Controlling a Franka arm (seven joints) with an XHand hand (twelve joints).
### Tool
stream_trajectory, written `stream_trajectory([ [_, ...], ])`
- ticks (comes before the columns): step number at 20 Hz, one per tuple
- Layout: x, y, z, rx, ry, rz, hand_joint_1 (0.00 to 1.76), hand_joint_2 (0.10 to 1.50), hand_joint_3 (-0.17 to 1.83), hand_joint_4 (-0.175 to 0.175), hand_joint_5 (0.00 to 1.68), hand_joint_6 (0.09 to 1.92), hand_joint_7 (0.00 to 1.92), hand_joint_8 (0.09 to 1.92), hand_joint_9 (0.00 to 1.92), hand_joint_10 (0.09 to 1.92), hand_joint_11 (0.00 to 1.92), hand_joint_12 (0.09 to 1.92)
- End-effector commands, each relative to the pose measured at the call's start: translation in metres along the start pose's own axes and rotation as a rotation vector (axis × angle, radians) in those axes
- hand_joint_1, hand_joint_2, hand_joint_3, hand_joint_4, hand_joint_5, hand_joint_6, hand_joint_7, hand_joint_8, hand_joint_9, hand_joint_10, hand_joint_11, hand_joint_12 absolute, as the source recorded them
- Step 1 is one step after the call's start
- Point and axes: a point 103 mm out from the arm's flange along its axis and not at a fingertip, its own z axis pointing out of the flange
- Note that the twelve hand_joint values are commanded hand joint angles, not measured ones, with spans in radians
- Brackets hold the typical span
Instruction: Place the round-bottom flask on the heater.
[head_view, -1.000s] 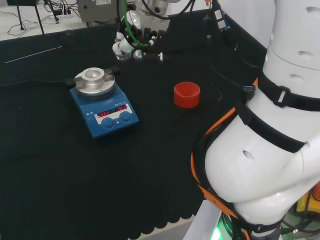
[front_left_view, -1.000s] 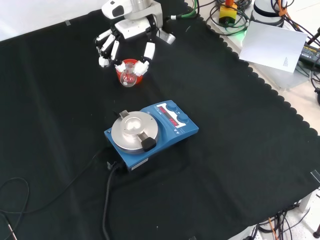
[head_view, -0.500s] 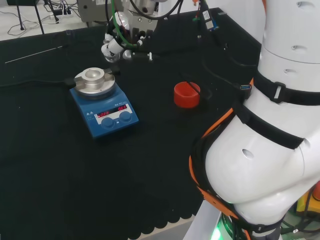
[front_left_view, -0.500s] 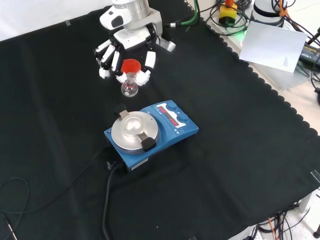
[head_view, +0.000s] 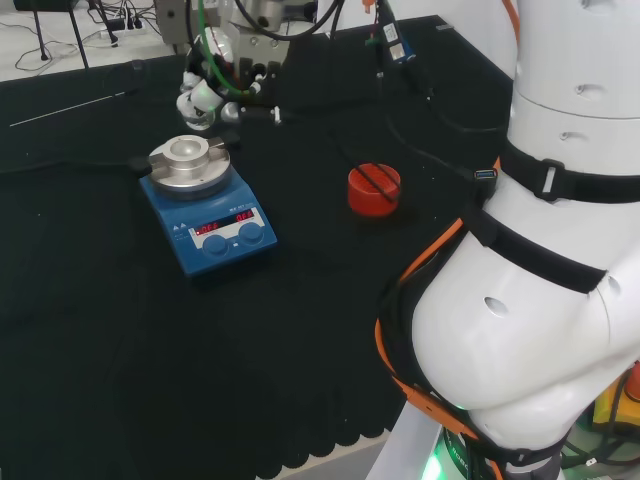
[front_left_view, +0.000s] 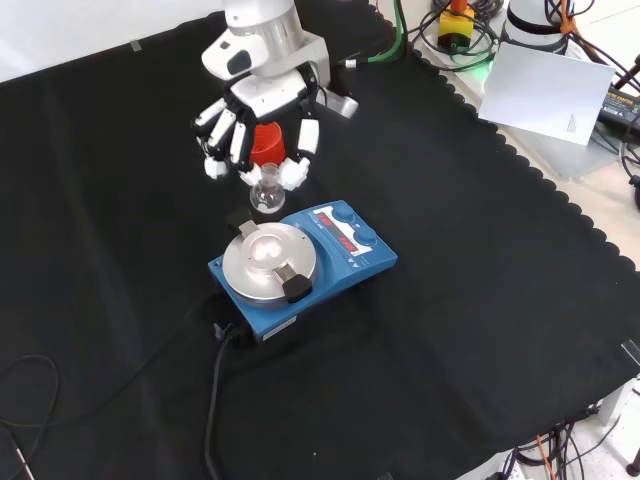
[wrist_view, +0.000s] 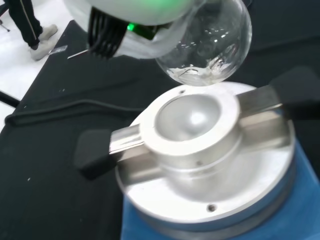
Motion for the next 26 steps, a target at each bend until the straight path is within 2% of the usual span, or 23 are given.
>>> stream_trajectory([
  [1,0.013,0.001,0.009,0.015,-0.002,-0.019,1.11,0.68,0.77,0.077,1.11,1.01,0.45,0.64,0.65,0.62,0.16,1.36],
  [12,0.02,0.014,0.02,0.034,-0.016,-0.029,1.11,0.68,0.78,0.078,1.11,1.01,0.45,0.64,0.65,0.62,0.16,1.36],
  [26,0.013,0.024,0.035,0.059,-0.011,-0.023,1.11,0.67,0.78,0.082,1.12,1.01,0.44,0.64,0.64,0.62,0.16,1.36],
])
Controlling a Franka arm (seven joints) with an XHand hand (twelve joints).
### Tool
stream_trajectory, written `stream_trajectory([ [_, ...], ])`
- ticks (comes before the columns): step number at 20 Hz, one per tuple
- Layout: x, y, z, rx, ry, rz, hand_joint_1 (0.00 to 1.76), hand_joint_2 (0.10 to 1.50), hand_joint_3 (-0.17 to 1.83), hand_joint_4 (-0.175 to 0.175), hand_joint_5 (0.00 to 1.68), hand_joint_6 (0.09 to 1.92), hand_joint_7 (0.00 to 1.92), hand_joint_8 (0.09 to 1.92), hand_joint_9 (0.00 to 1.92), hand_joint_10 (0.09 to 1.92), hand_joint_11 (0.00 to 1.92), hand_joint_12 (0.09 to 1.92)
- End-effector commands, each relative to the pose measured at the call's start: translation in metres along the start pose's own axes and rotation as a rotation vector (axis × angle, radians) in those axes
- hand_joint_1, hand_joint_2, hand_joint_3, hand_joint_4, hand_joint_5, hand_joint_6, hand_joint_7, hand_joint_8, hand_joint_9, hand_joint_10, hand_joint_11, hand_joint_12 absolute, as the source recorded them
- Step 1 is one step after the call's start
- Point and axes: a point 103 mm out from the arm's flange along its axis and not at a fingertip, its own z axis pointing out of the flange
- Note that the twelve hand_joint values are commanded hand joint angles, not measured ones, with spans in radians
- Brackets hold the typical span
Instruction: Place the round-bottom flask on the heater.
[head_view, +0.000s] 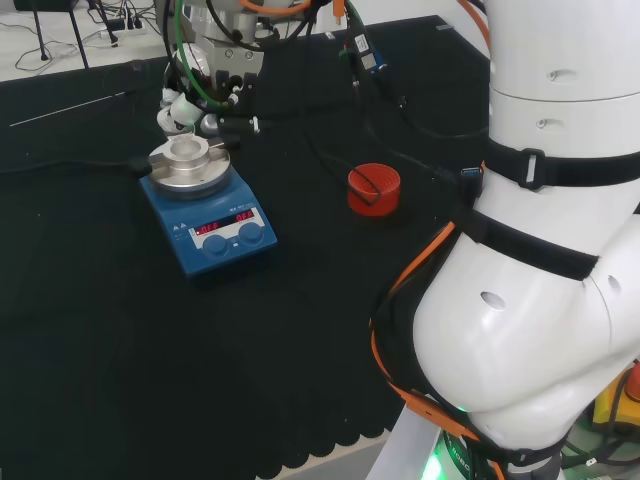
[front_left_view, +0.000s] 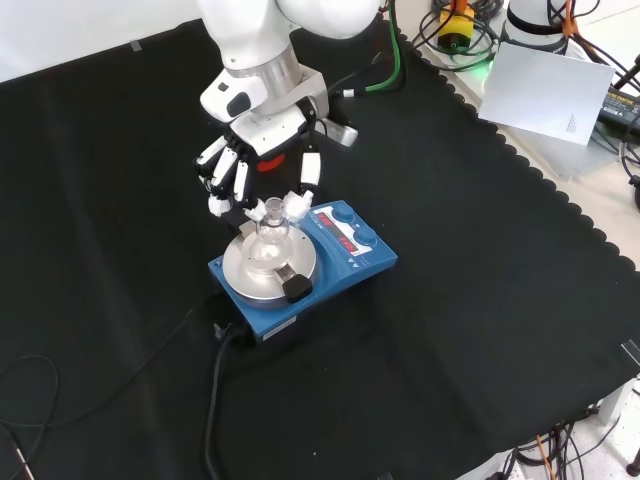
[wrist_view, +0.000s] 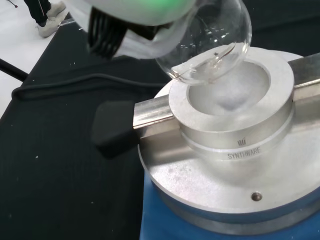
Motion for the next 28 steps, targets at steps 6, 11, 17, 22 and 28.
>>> stream_trajectory([
  [6,-0.011,0.007,0.015,0.023,0.007,0.016,1.11,0.67,0.78,0.084,1.12,1.01,0.44,0.64,0.64,0.61,0.16,1.36],
  [11,-0.013,0.01,0.014,0.023,0.019,0.017,1.11,0.67,0.78,0.086,1.12,1.01,0.44,0.64,0.64,0.61,0.16,1.36],
  [17,-0.012,0.011,0.02,0.033,0.007,0.017,1.11,0.67,0.78,0.087,1.12,1.01,0.44,0.64,0.64,0.61,0.16,1.36],
  [22,-0.012,0.012,0.021,0.034,0.004,0.015,1.11,0.67,0.78,0.089,1.12,1.01,0.44,0.64,0.64,0.61,0.16,1.36],
  [28,-0.012,0.012,0.02,0.034,0.007,0.012,1.11,0.67,0.78,0.09,1.12,1.01,0.44,0.64,0.64,0.61,0.16,1.36],
])
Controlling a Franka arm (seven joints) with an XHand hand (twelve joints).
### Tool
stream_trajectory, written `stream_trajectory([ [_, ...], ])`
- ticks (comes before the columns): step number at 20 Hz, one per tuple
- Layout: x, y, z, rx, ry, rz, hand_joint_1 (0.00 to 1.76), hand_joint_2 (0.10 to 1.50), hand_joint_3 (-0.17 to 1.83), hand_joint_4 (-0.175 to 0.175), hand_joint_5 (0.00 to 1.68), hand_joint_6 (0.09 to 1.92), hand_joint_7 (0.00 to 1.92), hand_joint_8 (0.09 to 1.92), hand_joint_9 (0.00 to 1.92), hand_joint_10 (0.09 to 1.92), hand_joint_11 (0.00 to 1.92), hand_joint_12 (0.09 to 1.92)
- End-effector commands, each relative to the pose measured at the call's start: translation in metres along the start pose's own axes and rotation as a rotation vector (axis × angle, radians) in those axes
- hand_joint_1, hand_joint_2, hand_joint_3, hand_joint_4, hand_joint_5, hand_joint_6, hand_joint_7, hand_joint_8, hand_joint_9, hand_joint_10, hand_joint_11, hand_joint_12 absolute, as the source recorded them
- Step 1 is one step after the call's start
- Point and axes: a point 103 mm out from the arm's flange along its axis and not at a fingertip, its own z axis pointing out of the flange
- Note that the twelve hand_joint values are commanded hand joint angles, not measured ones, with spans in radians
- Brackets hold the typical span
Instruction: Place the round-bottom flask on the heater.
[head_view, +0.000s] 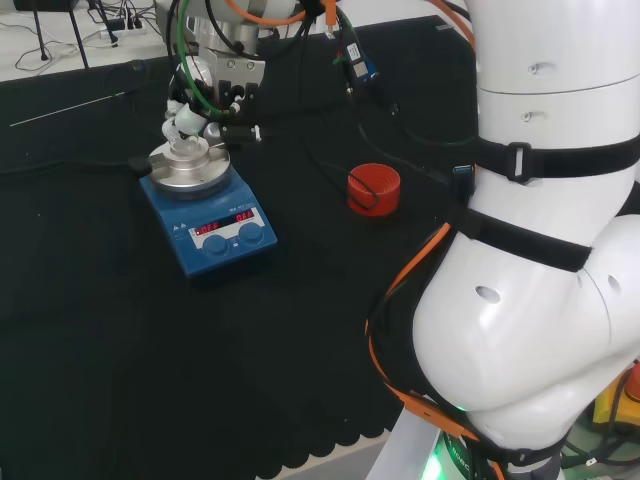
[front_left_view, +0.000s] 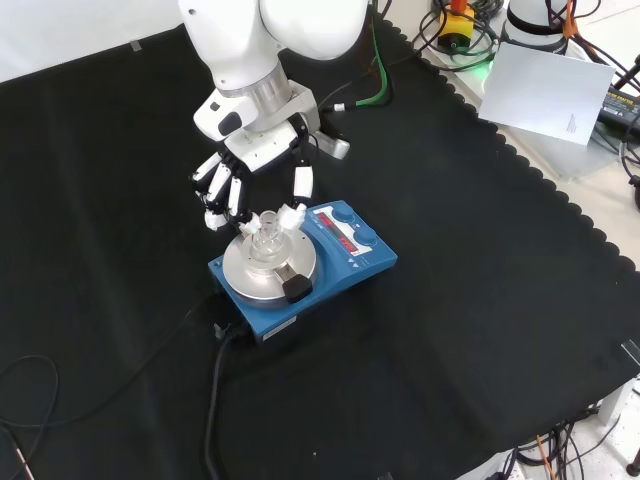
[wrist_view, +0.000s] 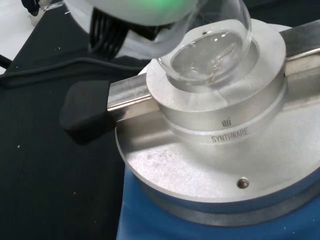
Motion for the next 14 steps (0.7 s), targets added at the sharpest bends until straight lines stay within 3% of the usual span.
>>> stream_trajectory([
  [1,0.0001,0.0002,0.0002,0.002,-0.001,0.0,1.11,0.67,0.78,0.091,1.12,1.01,0.44,0.64,0.64,0.61,0.16,1.36],
  [14,0.0002,0.0043,0.0074,0.026,0.017,0.001,1.1,0.68,0.77,0.089,1.1,1.02,0.43,0.64,0.63,0.61,0.15,1.36],
])
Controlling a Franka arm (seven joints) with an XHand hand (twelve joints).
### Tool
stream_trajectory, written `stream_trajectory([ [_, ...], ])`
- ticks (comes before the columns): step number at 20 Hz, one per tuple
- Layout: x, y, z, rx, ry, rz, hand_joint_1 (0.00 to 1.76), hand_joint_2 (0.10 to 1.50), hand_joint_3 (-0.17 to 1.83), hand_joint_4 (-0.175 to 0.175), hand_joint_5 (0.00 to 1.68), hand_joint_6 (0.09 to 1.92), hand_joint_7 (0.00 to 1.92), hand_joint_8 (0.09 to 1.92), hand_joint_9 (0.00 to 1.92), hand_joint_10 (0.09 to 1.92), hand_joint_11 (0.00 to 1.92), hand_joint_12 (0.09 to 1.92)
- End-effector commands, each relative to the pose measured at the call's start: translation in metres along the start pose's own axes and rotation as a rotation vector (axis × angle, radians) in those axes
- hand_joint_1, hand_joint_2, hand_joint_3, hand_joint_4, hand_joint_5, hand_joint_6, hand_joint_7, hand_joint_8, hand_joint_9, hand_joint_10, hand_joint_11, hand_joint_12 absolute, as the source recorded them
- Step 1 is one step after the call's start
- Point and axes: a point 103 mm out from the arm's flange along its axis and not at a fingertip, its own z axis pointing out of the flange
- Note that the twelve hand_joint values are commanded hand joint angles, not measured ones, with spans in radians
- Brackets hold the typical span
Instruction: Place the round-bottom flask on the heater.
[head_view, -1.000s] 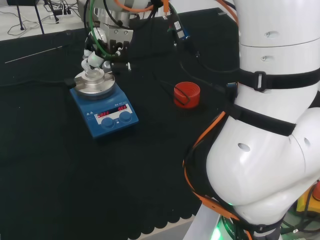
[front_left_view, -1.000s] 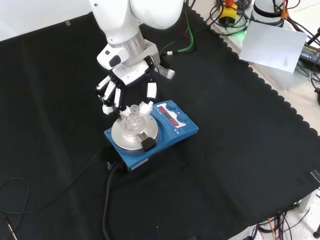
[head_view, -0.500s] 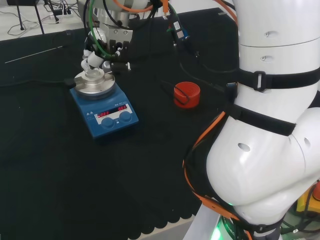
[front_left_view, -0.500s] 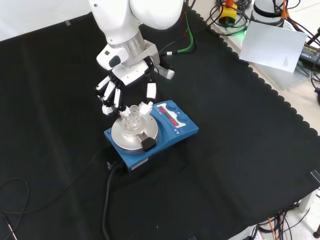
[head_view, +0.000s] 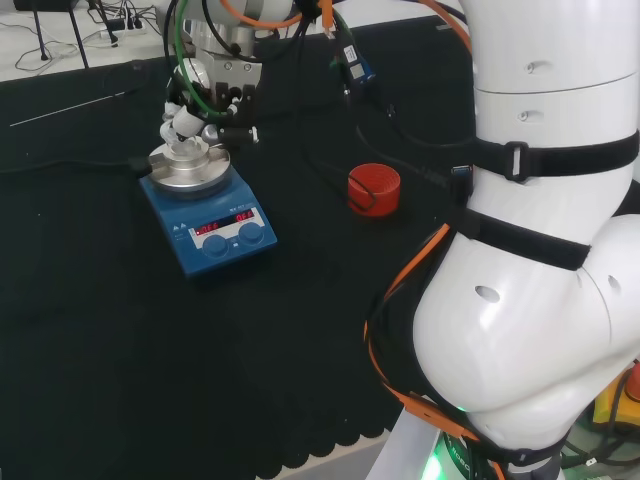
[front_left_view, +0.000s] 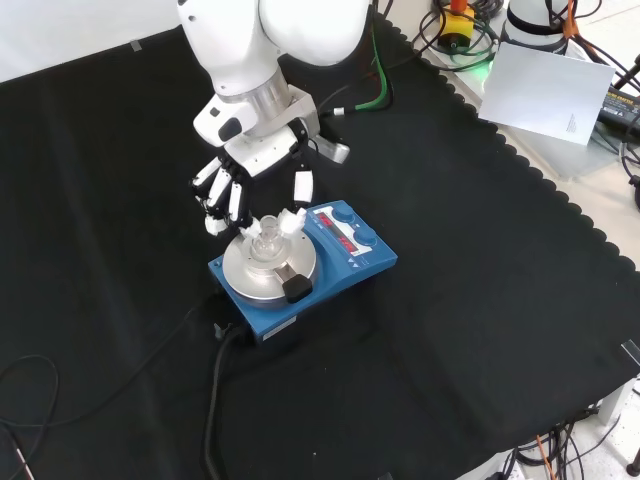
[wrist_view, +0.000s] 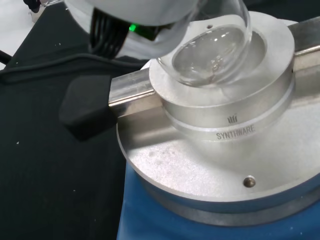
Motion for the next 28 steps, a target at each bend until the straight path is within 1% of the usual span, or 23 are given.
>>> stream_trajectory([
  [1,-0.003,0.0,0.003,0.025,0.025,0.005,1.09,0.71,0.72,0.092,1.09,1.02,0.42,0.65,0.62,0.62,0.14,1.36],
  [3,-0.003,0.0,0.004,0.047,-0.015,-0.021,1.07,0.8,0.56,0.111,1.05,1.0,0.38,0.66,0.58,0.64,0.11,1.38],
  [4,-0.002,0.0,0.004,0.054,-0.026,-0.029,1.05,0.77,0.55,0.057,0.96,0.98,0.36,0.66,0.55,0.66,0.1,1.37],
  [5,-0.003,-0.001,0.004,0.058,-0.026,-0.03,1.03,0.72,0.6,0.01,0.87,0.96,0.33,0.67,0.53,0.67,0.08,1.38],
  [6,-0.003,-0.001,0.004,0.063,-0.028,-0.03,1.01,0.67,0.66,-0.018,0.8,0.95,0.32,0.67,0.51,0.68,0.07,1.38],
  [7,-0.003,-0.002,0.004,0.065,-0.026,-0.03,0.99,0.63,0.7,-0.033,0.71,0.93,0.3,0.67,0.5,0.69,0.05,1.38],
  [8,-0.004,-0.002,0.003,0.067,-0.024,-0.031,0.98,0.61,0.72,-0.04,0.65,0.91,0.29,0.67,0.48,0.69,0.05,1.38],
  [9,-0.004,-0.002,0.002,0.069,-0.023,-0.03,0.96,0.59,0.72,-0.042,0.57,0.87,0.28,0.67,0.47,0.7,0.03,1.39],
  [10,-0.005,-0.002,0.001,0.074,-0.03,-0.027,0.95,0.57,0.72,-0.042,0.49,0.8,0.27,0.68,0.46,0.71,0.02,1.4],
  [12,-0.005,-0.004,-0.001,0.084,-0.051,-0.032,0.92,0.56,0.69,-0.04,0.4,0.64,0.24,0.68,0.43,0.72,0.01,1.4],
  [14,-0.006,-0.006,-0.003,0.084,-0.049,-0.031,0.9,0.55,0.66,-0.039,0.38,0.53,0.22,0.68,0.41,0.73,0.0,1.38],
  [17,-0.01,-0.012,-0.011,0.07,-0.041,-0.026,0.88,0.55,0.62,-0.039,0.38,0.45,0.2,0.67,0.4,0.73,0.0,1.36],
  [22,-0.02,-0.03,-0.034,0.032,-0.031,-0.003,0.82,0.57,0.57,-0.038,0.38,0.39,0.2,0.67,0.39,0.73,0.0,1.35],
  [25,-0.025,-0.044,-0.046,0.012,-0.03,0.012,0.78,0.6,0.47,-0.037,0.39,0.33,0.19,0.67,0.39,0.73,0.0,1.35],
  [28,-0.029,-0.057,-0.057,-0.007,-0.034,0.023,0.76,0.62,0.44,-0.037,0.39,0.31,0.19,0.67,0.39,0.73,0.0,1.35],
])
